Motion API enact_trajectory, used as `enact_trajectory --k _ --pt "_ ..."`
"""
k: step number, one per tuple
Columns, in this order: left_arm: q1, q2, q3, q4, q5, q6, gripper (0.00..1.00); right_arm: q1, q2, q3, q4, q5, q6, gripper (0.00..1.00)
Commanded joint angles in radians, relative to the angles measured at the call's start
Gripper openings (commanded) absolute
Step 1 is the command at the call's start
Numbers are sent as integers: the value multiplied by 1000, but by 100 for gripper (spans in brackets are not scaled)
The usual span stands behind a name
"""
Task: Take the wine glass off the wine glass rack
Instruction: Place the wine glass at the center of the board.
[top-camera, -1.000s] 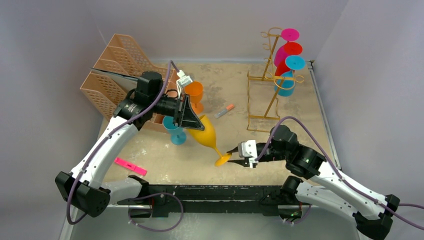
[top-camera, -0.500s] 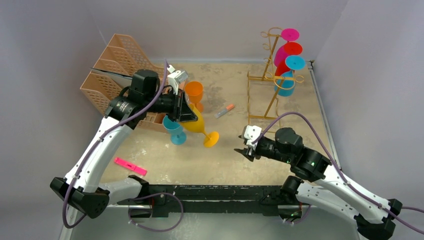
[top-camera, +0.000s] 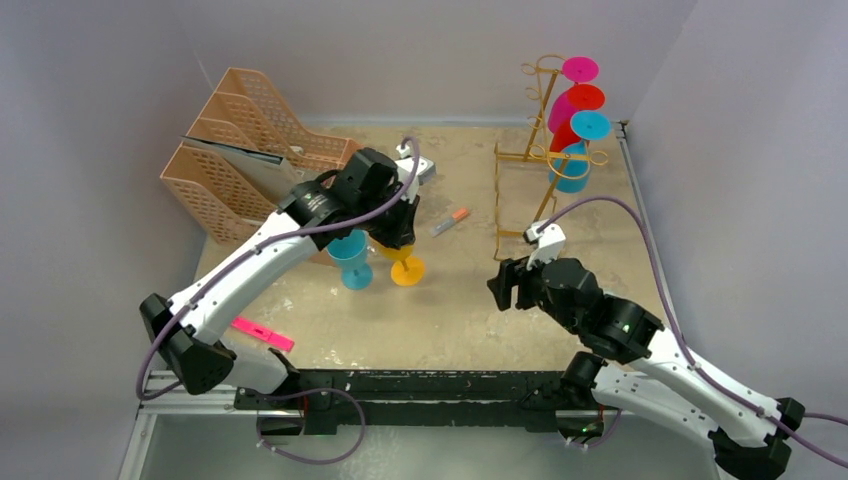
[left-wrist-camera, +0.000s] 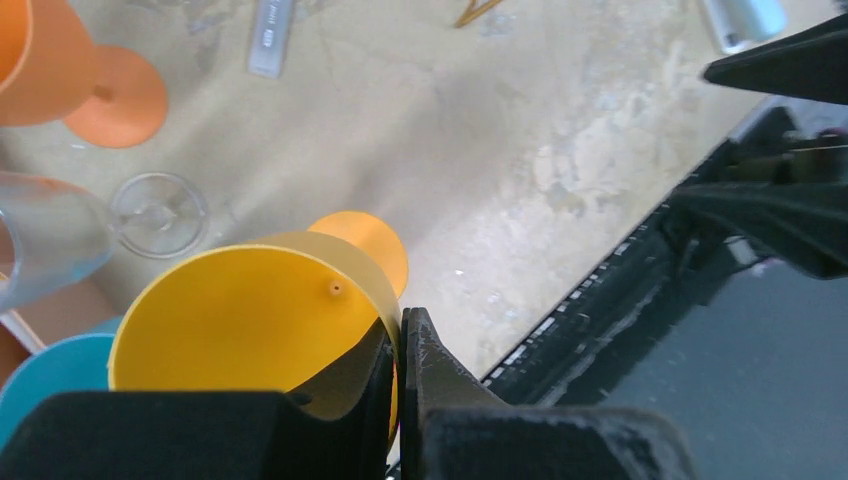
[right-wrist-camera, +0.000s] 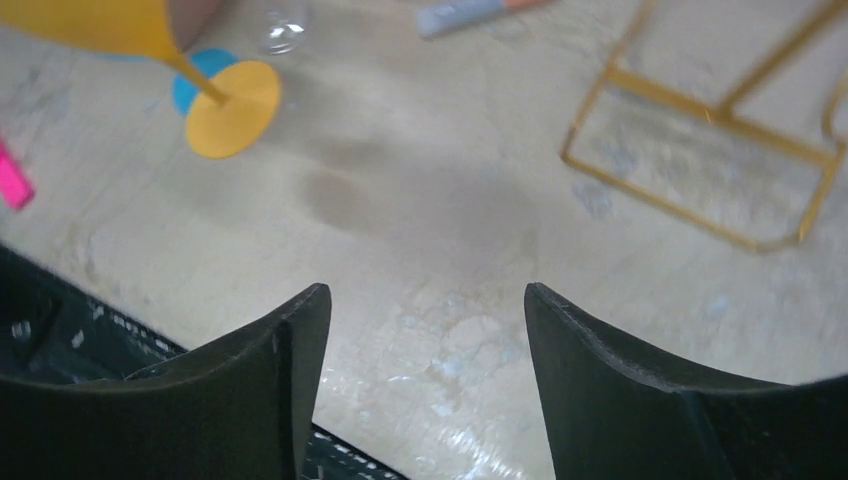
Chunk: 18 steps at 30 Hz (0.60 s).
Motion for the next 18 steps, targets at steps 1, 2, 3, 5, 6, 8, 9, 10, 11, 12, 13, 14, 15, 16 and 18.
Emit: enact_trajectory --k 1,2,3,5,6,8,9,10,11,12,13,14,15,16,18 --pt "-28 32 26 74 -167 96 0 -1 18 38 -193 265 432 74" --pt "-28 47 24 98 -167 114 0 -1 18 43 -199 248 449 75" --pt "-28 65 26 119 -156 121 0 -2 15 45 -197 232 465 75" --pt "-28 125 51 125 -129 129 0 -1 3 48 -222 214 518 84" --pt "-28 150 59 128 -127 129 0 -2 -7 47 -237 213 547 90" --pt "-29 188 64 146 -137 133 0 -2 -36 44 -272 208 557 98" --pt "-28 201 64 161 -143 139 0 -2 -55 46 -298 209 558 99" --pt "-28 215 67 170 -143 149 0 -2 -75 40 -308 217 576 99" --pt "-29 228 71 178 -144 164 0 -2 -101 28 -311 226 585 99" --pt "-28 238 76 180 -150 182 0 -1 -125 19 -321 236 596 99" --pt "-28 249 83 178 -159 208 0 -2 -151 11 -331 248 605 99" --pt "-28 258 91 174 -170 231 0 -1 -176 6 -342 259 611 99" --pt "-28 268 99 173 -179 262 0 -2 -206 3 -355 264 610 99" --pt "-29 277 106 173 -183 287 0 -1 -227 -1 -366 269 605 99" --pt "-28 300 116 181 -169 323 0 -2 -252 -1 -384 267 586 99"
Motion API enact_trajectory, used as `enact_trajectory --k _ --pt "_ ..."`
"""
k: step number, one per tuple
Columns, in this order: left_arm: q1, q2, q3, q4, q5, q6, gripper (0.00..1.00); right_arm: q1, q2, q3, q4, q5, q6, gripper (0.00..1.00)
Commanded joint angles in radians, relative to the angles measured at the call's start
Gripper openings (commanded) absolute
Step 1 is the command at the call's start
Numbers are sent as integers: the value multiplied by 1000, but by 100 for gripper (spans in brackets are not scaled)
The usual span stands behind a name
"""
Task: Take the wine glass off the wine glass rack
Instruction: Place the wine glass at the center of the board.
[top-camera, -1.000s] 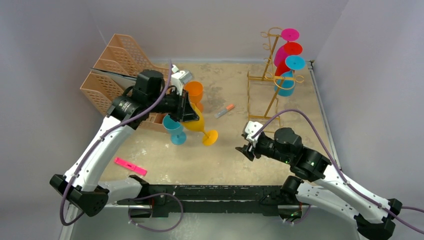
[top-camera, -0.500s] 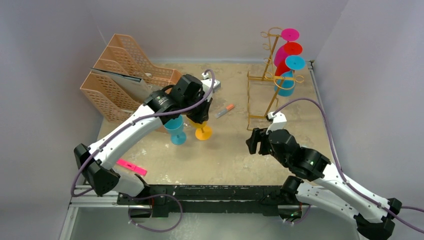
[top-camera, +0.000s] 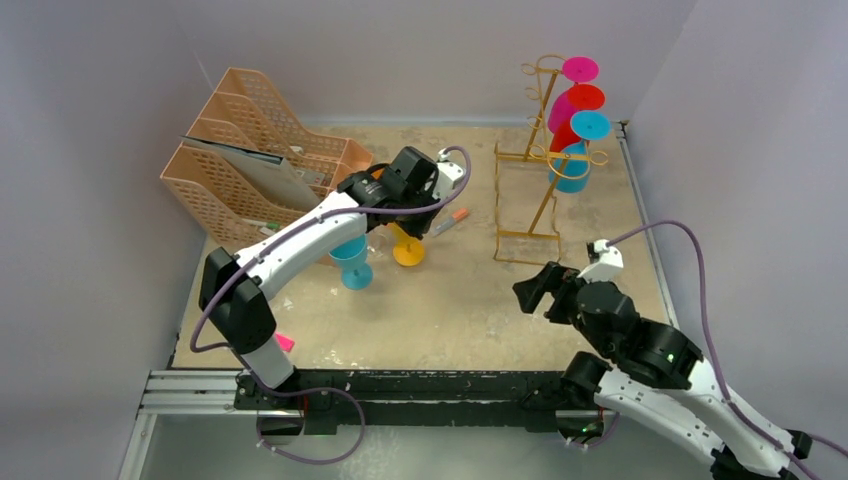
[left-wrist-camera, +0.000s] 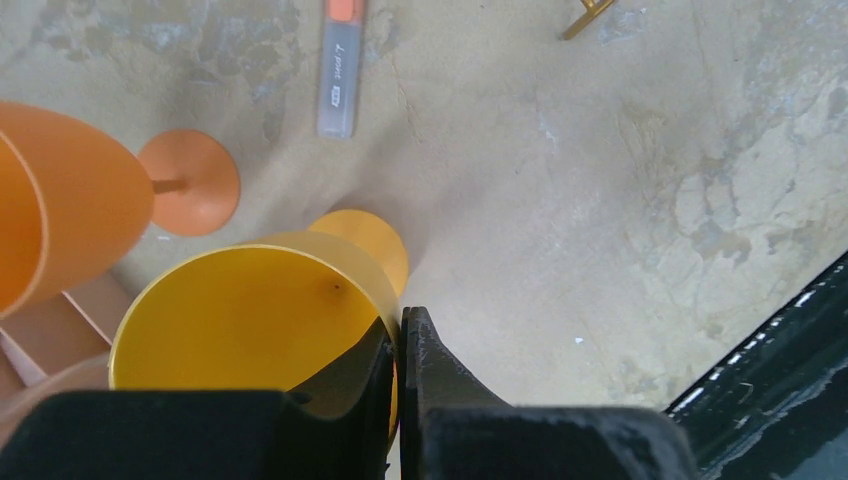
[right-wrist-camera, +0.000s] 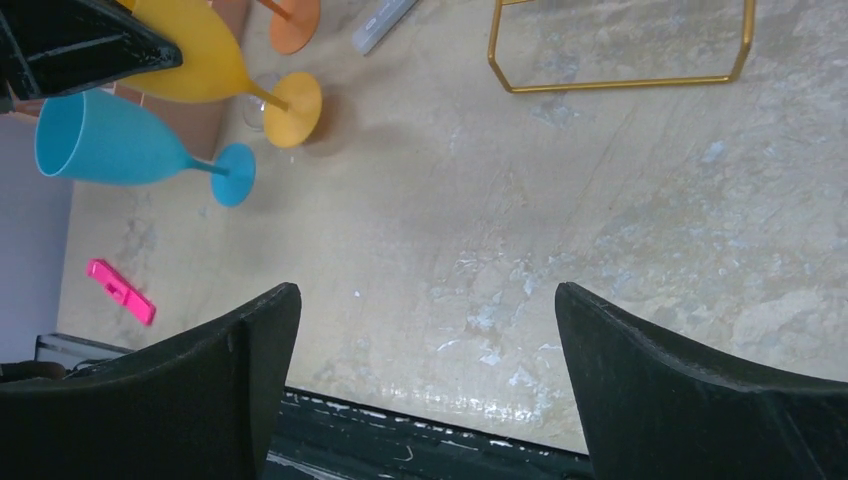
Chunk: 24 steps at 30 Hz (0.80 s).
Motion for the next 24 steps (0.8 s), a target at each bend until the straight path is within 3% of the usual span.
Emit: enact_trajectory --k 1,11,24 --pt "-2 24 77 54 -10 127 0 0 -52 2 -79 52 25 99" --pt "9 77 98 109 22 134 0 0 25 61 -163 51 28 99" --pt "86 101 78 128 54 122 0 0 -41 56 -194 82 44 99"
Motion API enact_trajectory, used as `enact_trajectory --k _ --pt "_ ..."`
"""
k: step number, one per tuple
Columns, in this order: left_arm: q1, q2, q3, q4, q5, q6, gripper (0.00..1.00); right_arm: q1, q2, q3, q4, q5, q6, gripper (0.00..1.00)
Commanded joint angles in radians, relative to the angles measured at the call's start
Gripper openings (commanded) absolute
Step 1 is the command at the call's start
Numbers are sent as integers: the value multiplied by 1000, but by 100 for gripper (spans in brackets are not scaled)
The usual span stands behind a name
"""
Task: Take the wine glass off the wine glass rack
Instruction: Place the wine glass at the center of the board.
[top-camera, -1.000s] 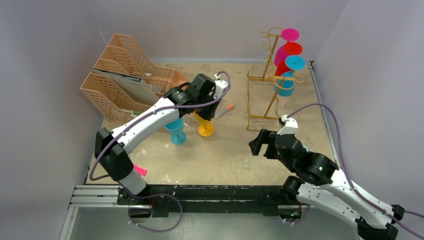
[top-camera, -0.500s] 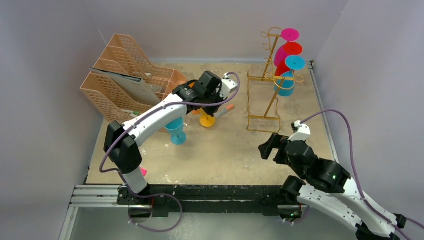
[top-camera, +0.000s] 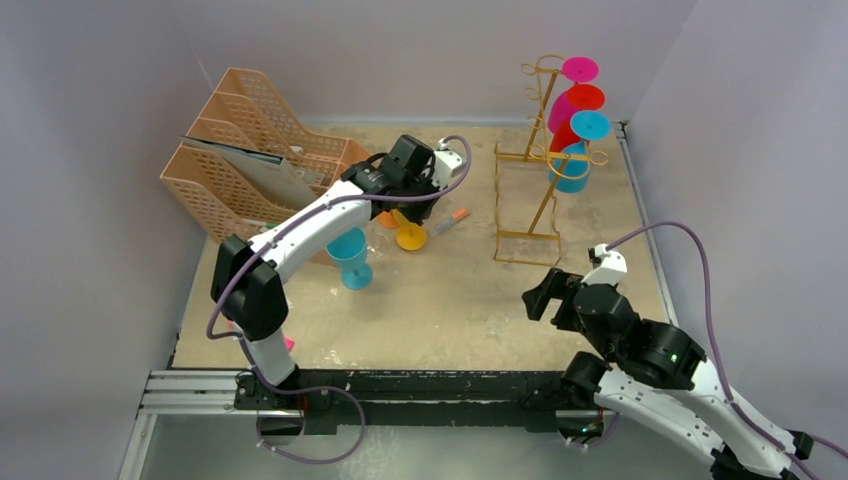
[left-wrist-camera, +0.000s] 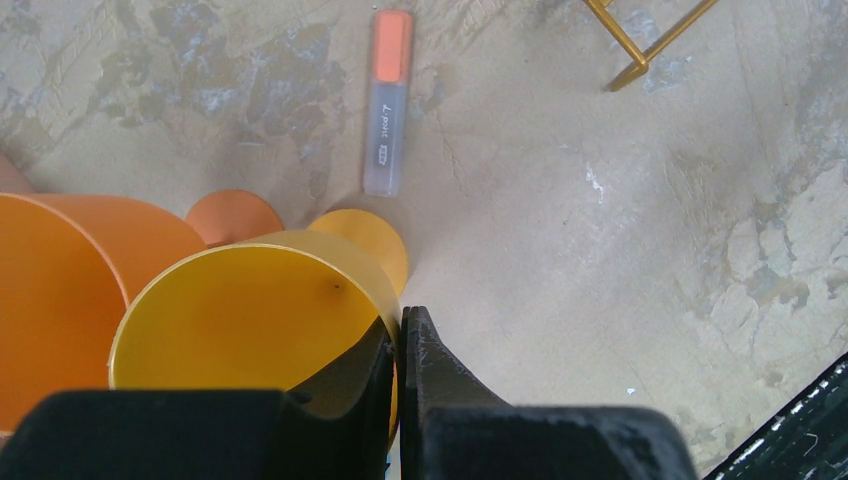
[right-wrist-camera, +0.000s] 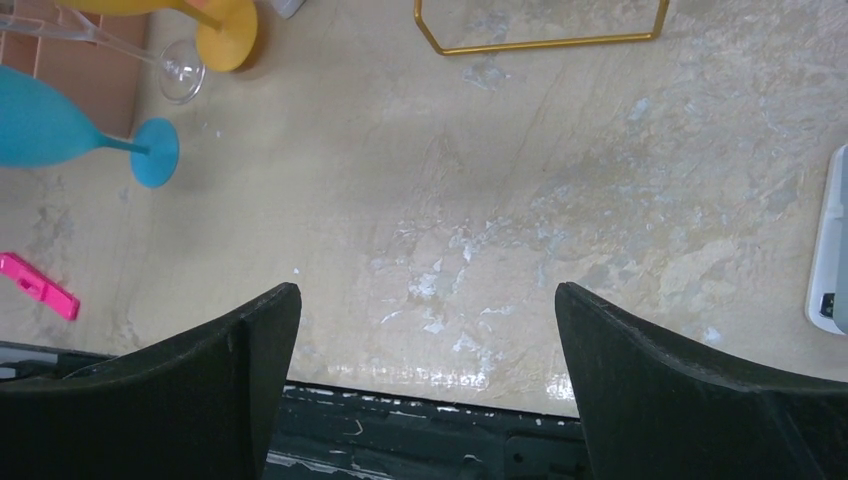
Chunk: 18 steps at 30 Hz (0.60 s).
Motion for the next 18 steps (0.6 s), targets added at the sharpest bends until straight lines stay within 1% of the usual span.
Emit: enact_trajectory --k 1,8,18 --pt "26 9 18 49 25 13 0 3 -20 32 -35 53 28 99" --pt "29 57 25 15 41 6 0 3 14 37 -35 49 24 99" --pt "29 58 20 17 -6 2 0 3 40 58 -45 45 12 99"
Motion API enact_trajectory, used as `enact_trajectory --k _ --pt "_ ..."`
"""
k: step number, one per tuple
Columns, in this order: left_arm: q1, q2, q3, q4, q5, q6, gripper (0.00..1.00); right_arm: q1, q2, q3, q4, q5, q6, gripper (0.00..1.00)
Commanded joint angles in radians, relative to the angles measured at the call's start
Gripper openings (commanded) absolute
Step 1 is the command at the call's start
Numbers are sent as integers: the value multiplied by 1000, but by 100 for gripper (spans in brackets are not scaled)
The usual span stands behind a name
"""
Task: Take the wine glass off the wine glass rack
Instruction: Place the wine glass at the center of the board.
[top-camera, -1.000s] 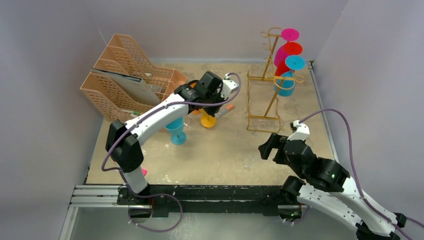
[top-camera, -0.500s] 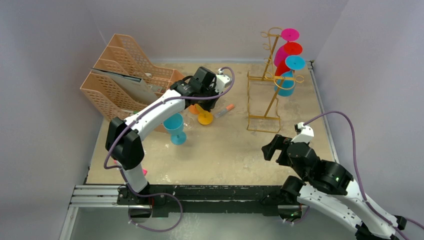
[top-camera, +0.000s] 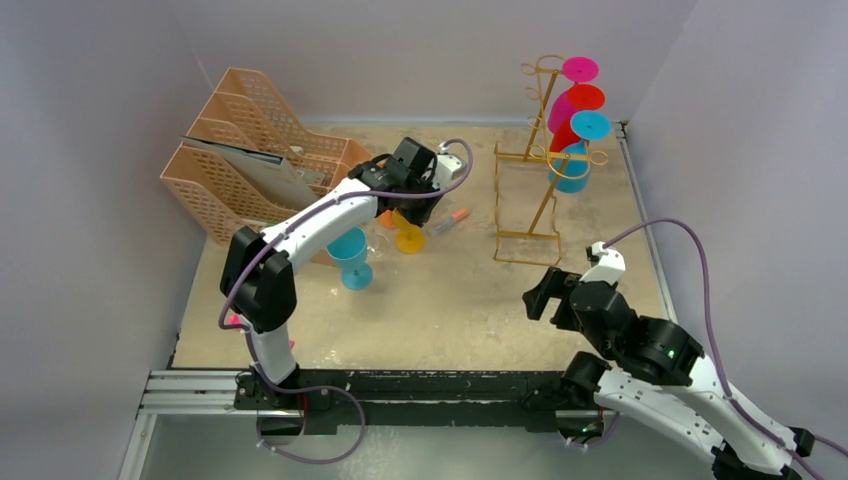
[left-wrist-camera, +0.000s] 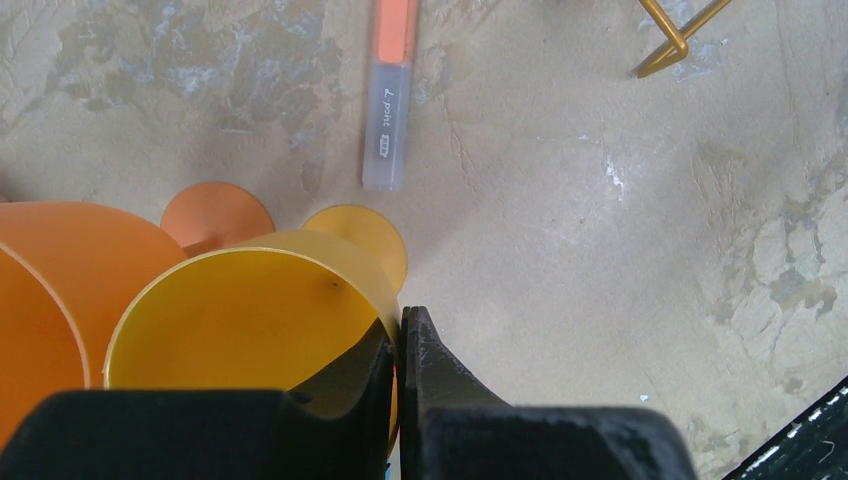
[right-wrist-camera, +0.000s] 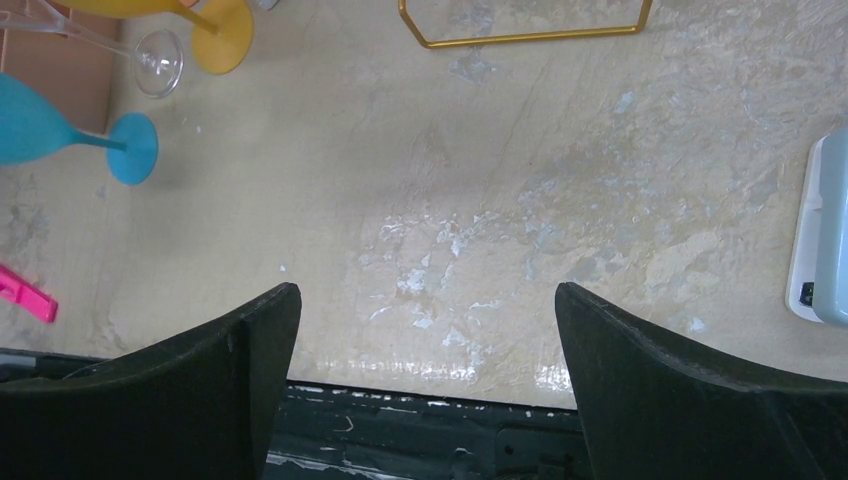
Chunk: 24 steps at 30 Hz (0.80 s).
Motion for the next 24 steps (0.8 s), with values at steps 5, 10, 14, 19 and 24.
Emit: enact_trajectory --k 5,10,14,19,24 --pt "4 -13 25 17 -28 14 0 2 7 40 -15 35 10 99" --pt "4 -9 38 -2 -46 12 0 3 7 42 -15 37 12 99" --pt "4 -5 58 -27 -48 13 0 2 14 48 -10 35 -2 99" --pt "4 0 72 -47 -27 12 6 3 27 80 -26 46 -19 99" --pt "4 1 104 -74 -13 2 12 2 35 95 -39 50 -28 99"
